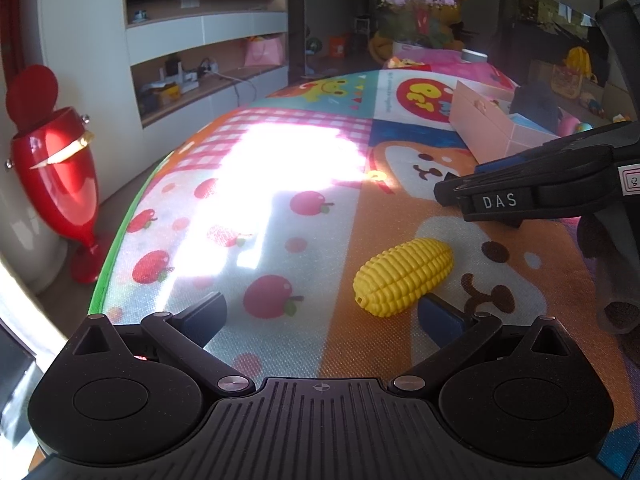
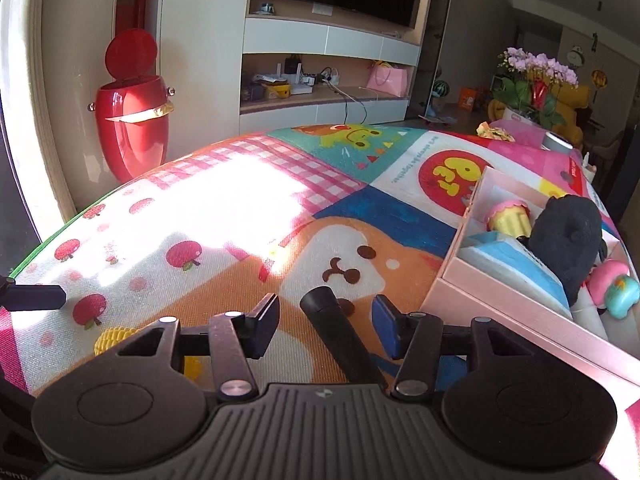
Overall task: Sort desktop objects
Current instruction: 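Grasp the black stick with the right tool and lift it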
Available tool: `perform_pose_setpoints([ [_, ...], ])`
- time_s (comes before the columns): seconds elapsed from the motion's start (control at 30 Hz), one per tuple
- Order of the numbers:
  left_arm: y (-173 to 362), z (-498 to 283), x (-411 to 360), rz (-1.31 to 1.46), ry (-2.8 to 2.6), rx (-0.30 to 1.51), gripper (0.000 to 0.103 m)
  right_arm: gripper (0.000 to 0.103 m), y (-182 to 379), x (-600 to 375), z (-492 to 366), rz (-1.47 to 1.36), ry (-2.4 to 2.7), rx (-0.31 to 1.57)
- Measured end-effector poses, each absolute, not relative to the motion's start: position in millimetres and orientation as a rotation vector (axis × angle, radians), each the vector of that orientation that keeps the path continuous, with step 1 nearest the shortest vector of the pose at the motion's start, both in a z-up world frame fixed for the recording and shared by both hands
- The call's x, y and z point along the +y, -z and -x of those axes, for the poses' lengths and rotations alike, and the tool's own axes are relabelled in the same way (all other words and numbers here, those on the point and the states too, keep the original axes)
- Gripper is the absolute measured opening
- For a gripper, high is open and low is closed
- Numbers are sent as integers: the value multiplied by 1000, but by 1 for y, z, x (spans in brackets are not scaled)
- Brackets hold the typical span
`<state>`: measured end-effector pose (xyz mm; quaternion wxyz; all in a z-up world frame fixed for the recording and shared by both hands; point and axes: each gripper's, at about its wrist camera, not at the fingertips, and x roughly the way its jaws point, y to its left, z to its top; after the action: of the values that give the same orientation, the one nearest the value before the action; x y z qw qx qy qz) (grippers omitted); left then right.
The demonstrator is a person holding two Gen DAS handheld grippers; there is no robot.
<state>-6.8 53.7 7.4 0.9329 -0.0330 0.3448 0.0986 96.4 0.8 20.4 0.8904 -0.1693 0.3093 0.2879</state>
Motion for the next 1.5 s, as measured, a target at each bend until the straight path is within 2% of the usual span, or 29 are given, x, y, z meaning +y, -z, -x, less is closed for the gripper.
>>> perform_pose_setpoints([
  [0.03, -7, 7, 54, 69, -201, 705, 103, 35, -19, 3, -98, 362, -599, 654],
  [0.1, -7, 7, 54, 72, -199, 705, 103, 30, -17, 1, -93, 398, -608, 627],
  [0.17, -7, 7, 54, 73, -199, 704, 103, 17, -21, -7, -80, 425, -657, 595],
  [0.23, -7, 7, 54, 72, -199, 704, 103, 10, -25, -18, -63, 449, -708, 600],
  [0.5, -7, 6, 53, 70, -201, 705, 103, 9, -23, -61, -17, 496, -695, 622],
  [0.67, -7, 6, 52, 63, -207, 706, 103, 18, -15, -76, -29, 432, -594, 658],
  [0.77, -6, 6, 52, 61, -209, 706, 103, 33, -13, -78, -37, 401, -531, 647],
  [0.83, -6, 6, 52, 62, -208, 706, 103, 36, -17, -81, -37, 347, -562, 654],
  [0.97, -6, 6, 52, 62, -208, 706, 103, 59, -21, -73, -27, 327, -655, 646],
  [1.23, -6, 6, 52, 65, -207, 705, 103, 61, -14, -52, -38, 424, -409, 569],
  [1.33, -6, 6, 52, 68, -206, 704, 103, 64, -21, -62, -47, 327, -454, 613],
  [1.4, -6, 6, 52, 66, -207, 705, 103, 72, -27, -66, -54, 227, -506, 666],
  [1.47, -6, 7, 52, 66, -208, 704, 103, 87, -32, -64, -65, 104, -508, 704],
  [1.5, -7, 7, 52, 67, -208, 704, 103, 91, -33, -61, -71, 48, -501, 720],
])
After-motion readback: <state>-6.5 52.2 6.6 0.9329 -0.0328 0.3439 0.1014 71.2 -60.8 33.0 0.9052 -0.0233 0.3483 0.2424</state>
